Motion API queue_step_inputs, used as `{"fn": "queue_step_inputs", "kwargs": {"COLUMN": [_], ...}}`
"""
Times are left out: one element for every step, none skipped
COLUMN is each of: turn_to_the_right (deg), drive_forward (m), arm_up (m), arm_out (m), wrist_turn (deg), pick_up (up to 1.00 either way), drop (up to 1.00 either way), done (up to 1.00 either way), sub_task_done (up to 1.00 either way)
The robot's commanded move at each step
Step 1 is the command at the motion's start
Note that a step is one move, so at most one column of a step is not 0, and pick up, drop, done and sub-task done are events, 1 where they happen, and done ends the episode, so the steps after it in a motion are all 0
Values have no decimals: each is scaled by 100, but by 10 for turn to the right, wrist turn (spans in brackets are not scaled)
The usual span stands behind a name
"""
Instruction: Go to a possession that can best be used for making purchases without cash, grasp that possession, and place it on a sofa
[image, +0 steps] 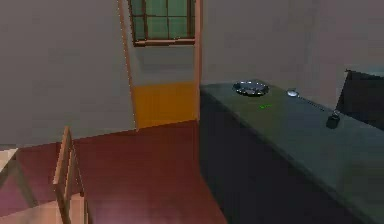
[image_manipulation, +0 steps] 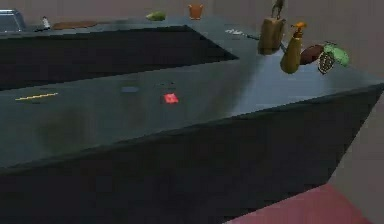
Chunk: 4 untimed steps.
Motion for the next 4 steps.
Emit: {"fn": "queue_step_inputs", "kwargs": {"turn_to_the_right": [-30,0,-30,-240], "drive_forward": [0,100,0,0], "arm_up": [0,0,0,0], "arm_out": [0,0,0,0], "wrist_turn": [0,0,0,0], "pick_up": [0,0,0,0], "drop": [0,0,0,0], "done": [0,0,0,0], "sub_task_done": [0,0,0,0]}}
